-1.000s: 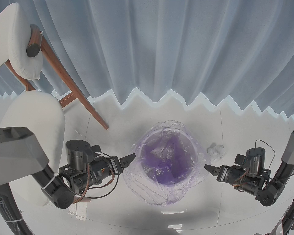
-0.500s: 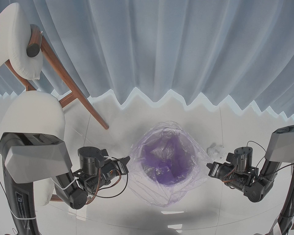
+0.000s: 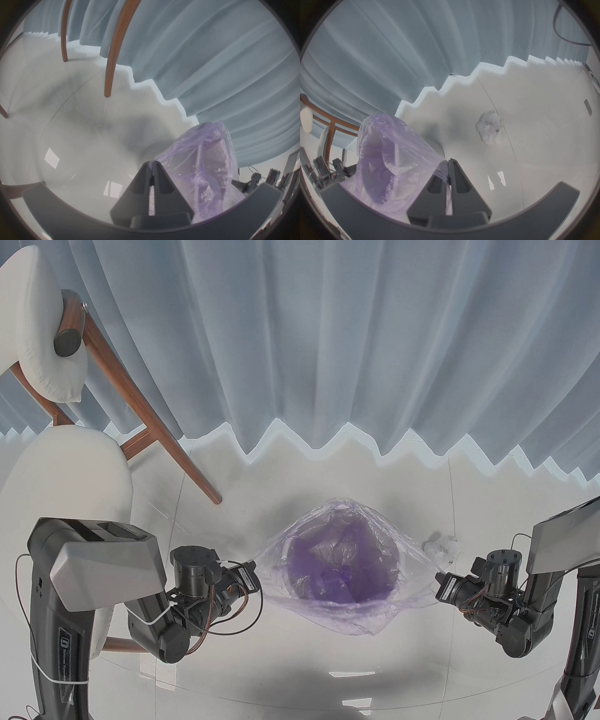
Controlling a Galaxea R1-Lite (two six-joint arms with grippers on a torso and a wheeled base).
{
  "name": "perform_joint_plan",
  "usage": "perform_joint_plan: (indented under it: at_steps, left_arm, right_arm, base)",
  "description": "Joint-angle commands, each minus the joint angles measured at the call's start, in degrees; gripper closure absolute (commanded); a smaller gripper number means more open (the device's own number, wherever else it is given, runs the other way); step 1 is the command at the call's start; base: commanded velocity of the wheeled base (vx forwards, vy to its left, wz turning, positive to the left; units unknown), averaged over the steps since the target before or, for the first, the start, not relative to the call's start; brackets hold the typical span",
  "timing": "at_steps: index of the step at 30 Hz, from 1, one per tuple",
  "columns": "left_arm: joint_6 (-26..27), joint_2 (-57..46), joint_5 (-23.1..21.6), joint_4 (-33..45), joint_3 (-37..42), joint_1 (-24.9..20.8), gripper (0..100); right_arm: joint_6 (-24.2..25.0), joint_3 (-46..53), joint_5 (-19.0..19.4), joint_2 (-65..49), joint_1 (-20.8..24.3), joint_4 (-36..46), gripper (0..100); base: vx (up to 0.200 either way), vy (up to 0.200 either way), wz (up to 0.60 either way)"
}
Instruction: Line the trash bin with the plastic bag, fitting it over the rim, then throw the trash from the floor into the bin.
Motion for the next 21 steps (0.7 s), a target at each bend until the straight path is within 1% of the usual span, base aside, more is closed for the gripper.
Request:
perform_joint_plan:
  at_steps: [1, 5, 7, 9, 10, 15, 18, 21]
  left_arm:
    - [-0.1, 2.6, 1.2, -0.2, -2.8, 1.6, 100]
    - [0.0, 2.3, 1.2, -0.9, -1.1, 1.4, 100]
    - [0.2, 2.2, 1.2, -3.2, -0.3, 1.0, 100]
    - [0.2, 2.1, 0.7, -6.1, -1.2, 0.9, 100]
    - [0.2, 2.0, 0.6, -6.3, -1.8, 0.9, 100]
    - [0.1, 1.1, 0.6, -5.8, -6.9, 0.9, 100]
    - [0.1, 0.1, 0.5, -3.4, -9.0, 0.9, 100]
    - [0.1, 0.2, 0.5, -1.7, -10.2, 0.9, 100]
  right_arm:
    - [-1.7, -1.4, 0.0, 4.4, 0.3, -2.2, 100]
    - [-2.8, -0.1, 0.1, 4.6, 1.5, -2.3, 100]
    - [-2.8, 0.3, 0.1, 4.8, 1.6, -2.6, 100]
    - [-2.8, -1.3, 0.5, 4.5, 1.6, -4.1, 100]
    - [-2.9, -2.3, 0.8, 4.4, 1.6, -4.6, 100]
    - [-3.6, -8.6, 1.2, 2.4, 1.5, -4.5, 100]
    - [-3.5, -11.5, 1.6, 0.0, 1.0, -2.0, 100]
    - [-3.5, -13.4, 1.5, 0.0, 0.7, -0.3, 100]
  base:
    - [0.0, 0.0, 0.0]
    - [0.0, 0.0, 0.0]
    - [0.0, 0.0, 0.0]
    - [0.0, 0.0, 0.0]
    - [0.0, 0.0, 0.0]
    - [0.0, 0.0, 0.0]
    - [0.0, 0.0, 0.0]
    - [0.0, 0.0, 0.0]
